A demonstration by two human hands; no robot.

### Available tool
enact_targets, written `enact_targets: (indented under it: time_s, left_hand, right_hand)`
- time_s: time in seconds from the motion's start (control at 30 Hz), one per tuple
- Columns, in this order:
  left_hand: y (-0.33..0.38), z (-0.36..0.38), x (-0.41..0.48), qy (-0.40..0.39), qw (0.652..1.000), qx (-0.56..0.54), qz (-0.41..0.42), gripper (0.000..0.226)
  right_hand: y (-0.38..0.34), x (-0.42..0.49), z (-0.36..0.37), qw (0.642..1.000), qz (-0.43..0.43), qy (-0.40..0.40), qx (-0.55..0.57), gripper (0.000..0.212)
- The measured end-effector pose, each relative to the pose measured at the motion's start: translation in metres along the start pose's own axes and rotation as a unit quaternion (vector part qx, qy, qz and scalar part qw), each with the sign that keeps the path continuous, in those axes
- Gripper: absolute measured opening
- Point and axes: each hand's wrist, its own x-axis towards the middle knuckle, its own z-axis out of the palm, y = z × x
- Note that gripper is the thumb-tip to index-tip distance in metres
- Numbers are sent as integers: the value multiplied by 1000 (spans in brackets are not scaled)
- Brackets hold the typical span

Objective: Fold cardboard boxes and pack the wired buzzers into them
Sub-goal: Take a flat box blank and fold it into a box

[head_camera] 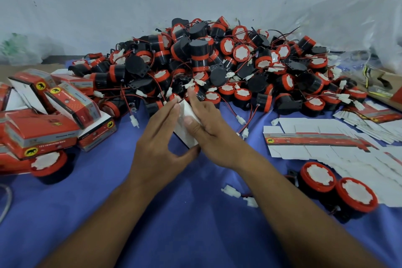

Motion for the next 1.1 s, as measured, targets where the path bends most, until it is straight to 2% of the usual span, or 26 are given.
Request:
enact_targets:
  time_s: [0.13, 0.33, 0.57, 0.77, 0.83, 0.93, 1.03, 1.1]
  left_hand:
    - [2, 1, 0, -1, 1000, 7, 0, 69]
    - [3, 0, 1, 0, 1000, 10, -5, 65]
    - [2, 0, -1, -6, 1000, 26, 3, 74]
    - [2, 0, 1, -7, 1000, 13, 2, 69]
    - [0, -1, 0, -7, 1000, 11, -6, 71]
    - [1, -1, -1, -8, 1000, 11, -11, 78]
    - [1, 0, -1, -16, 1000, 5, -2, 80]
    - [-1, 0, 0, -50, 998, -24, -26, 86]
  right_hand:
    - [-1, -1, -2, 999, 7, 12, 30, 57]
    - [-4, -2, -1, 998, -30, 46, -14, 57]
    - [-1, 0, -11, 994, 24, -13, 107, 51]
    - [0, -1, -2, 995, -39, 90, -29, 49]
    - [1, 0, -3, 997, -32, 69, -22, 50]
    - [2, 1, -9, 996, 16, 13, 91, 46]
    - [4, 1, -13, 997, -20, 21, 69, 46]
    - [4, 1, -14, 997, -42, 42, 49, 52]
